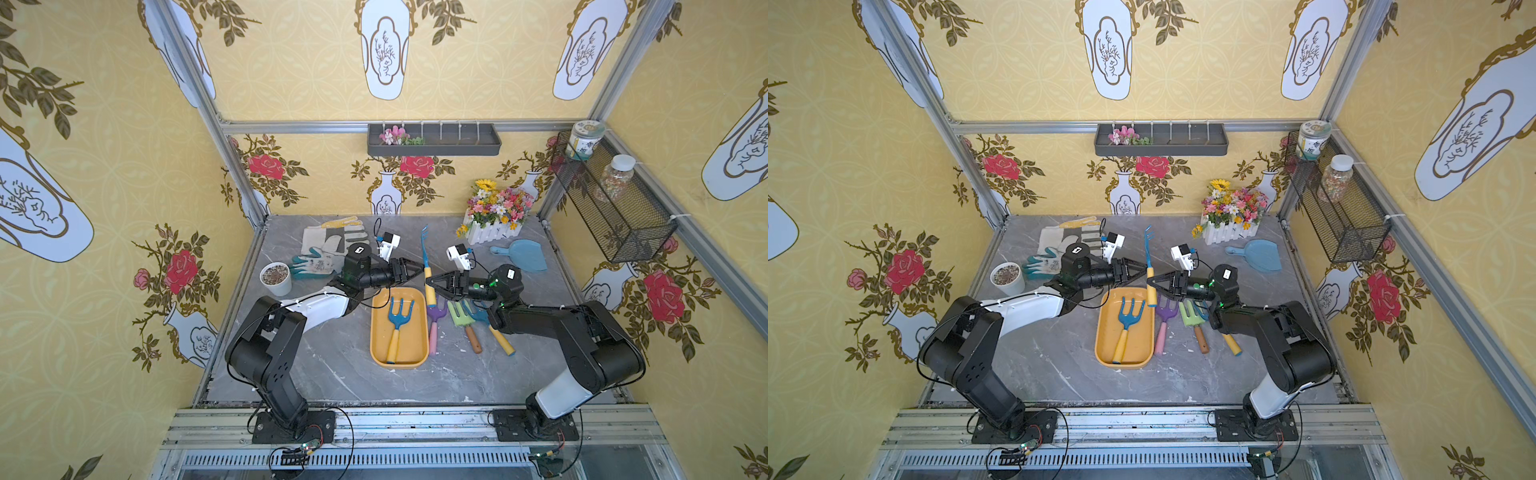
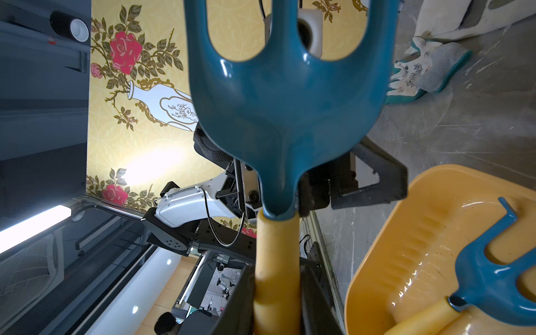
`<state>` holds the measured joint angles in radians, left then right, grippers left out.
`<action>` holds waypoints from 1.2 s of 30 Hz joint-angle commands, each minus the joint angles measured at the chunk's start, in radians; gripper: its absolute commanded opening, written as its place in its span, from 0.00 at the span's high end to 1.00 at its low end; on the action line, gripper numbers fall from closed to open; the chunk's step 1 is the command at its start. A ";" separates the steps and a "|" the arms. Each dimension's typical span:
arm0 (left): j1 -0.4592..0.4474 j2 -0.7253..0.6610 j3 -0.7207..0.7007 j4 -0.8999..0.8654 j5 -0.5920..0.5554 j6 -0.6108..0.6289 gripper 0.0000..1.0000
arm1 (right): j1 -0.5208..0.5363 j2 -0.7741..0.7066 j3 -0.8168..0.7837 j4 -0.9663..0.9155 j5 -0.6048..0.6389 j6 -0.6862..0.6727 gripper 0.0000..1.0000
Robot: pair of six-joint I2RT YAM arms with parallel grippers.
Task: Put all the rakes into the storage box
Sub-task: Pick up the rake at the center of the board.
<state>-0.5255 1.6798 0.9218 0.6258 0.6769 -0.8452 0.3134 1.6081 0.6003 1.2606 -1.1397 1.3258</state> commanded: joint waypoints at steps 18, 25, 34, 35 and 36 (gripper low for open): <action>-0.002 -0.025 -0.033 0.049 0.035 0.007 0.47 | 0.032 -0.065 0.046 -0.291 -0.018 -0.201 1.00; -0.016 0.024 0.031 0.052 0.065 -0.003 0.67 | 0.083 -0.114 0.095 -0.531 -0.001 -0.358 1.00; -0.016 0.008 0.036 -0.092 0.008 0.078 1.00 | 0.081 -0.156 0.128 -0.785 0.075 -0.506 0.84; -0.017 -0.003 0.049 -0.176 -0.035 0.115 1.00 | 0.081 -0.162 0.142 -0.850 0.094 -0.543 0.70; -0.016 -0.017 0.061 -0.250 -0.084 0.185 1.00 | 0.082 -0.171 0.161 -0.928 0.112 -0.588 0.60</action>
<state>-0.5488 1.6814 0.9665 0.5602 0.7444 -0.8192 0.3946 1.4567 0.7315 0.5175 -1.0332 0.8696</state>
